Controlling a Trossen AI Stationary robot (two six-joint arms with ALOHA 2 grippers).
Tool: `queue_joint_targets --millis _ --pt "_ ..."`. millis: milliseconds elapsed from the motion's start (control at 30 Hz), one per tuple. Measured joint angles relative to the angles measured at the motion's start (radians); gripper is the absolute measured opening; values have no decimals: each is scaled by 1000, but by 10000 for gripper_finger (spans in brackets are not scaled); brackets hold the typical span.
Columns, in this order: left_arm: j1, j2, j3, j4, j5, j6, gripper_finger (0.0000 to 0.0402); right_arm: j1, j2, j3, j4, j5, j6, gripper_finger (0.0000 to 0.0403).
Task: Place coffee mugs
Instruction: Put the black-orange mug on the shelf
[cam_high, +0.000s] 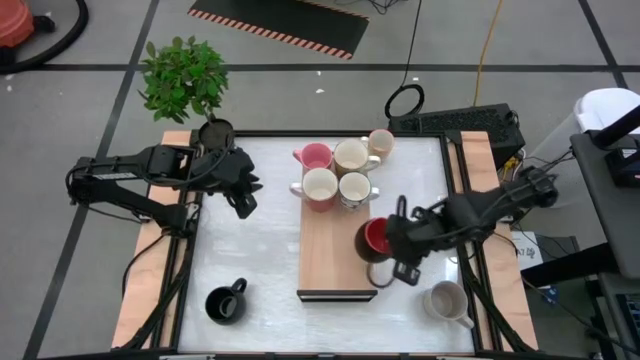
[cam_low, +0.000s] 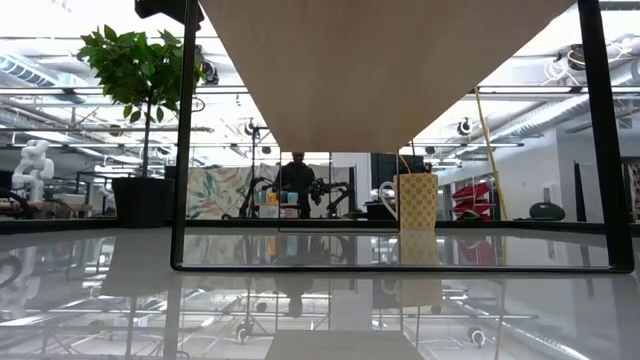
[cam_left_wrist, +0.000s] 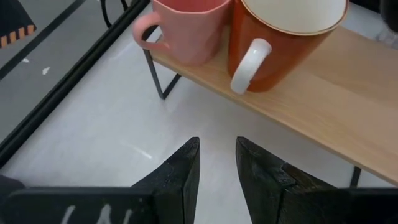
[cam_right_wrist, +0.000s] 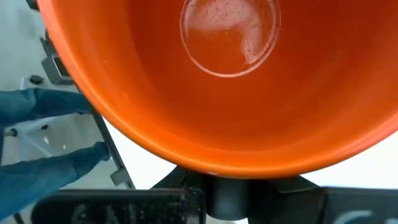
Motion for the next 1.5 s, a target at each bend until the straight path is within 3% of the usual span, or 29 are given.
queue_joint_targets --millis 567,800,1500 --pt "-3 0 0 1 47 48 108 -211 124 60 -21 -48 -262 47" --pt "-3 0 0 1 49 101 108 -239 153 60 71 -71 -390 47" --pt "-3 0 0 -1 77 103 108 -242 196 59 -47 -92 -483 52"
